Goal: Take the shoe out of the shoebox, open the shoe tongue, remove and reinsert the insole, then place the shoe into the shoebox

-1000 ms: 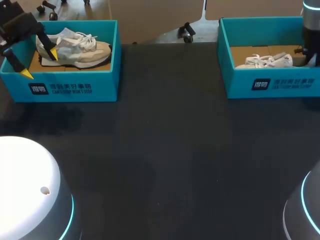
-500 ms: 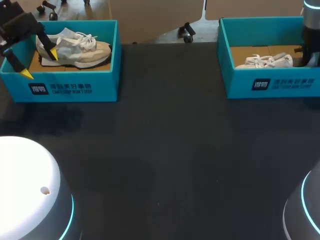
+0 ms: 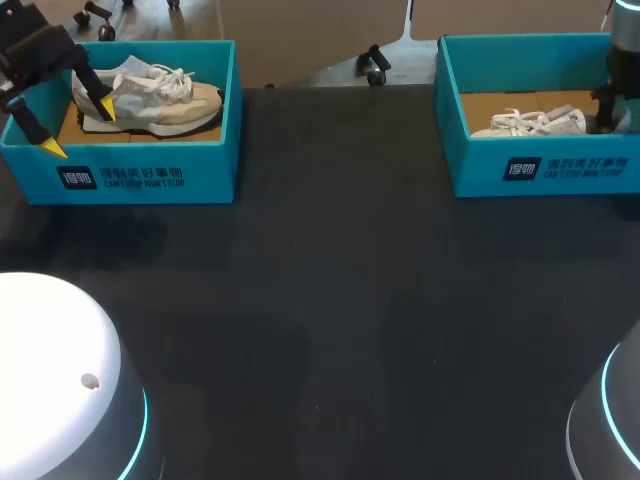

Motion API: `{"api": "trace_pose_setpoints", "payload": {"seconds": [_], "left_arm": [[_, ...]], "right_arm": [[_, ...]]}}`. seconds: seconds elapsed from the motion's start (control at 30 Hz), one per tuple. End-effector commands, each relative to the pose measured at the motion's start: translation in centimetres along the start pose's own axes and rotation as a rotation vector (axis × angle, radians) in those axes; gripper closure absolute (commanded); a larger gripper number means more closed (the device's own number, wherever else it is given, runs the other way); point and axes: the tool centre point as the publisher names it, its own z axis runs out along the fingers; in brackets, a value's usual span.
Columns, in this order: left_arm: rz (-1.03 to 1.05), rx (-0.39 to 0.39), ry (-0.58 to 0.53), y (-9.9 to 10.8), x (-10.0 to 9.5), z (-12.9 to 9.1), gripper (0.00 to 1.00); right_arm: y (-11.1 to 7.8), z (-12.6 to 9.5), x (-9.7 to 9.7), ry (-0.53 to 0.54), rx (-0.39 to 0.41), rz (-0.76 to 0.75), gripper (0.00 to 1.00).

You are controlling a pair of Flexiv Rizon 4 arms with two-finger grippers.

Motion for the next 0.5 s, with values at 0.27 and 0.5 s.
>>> {"api": "trace_pose_setpoints", "payload": {"seconds": [0.27, 0.5], "left_arm": [[0.001, -0.002, 0.001, 0.0, 0.0, 0.0, 0.0], [0.001, -0.002, 0.001, 0.0, 0.0, 0.0, 0.0]], "right_arm": [[-1.4, -4.1, 0.2, 0.06, -0.023, -0.016, 0.0], [-2.1, -6.4, 1.0, 0.107, -0.031, -0.047, 0.0]]}}
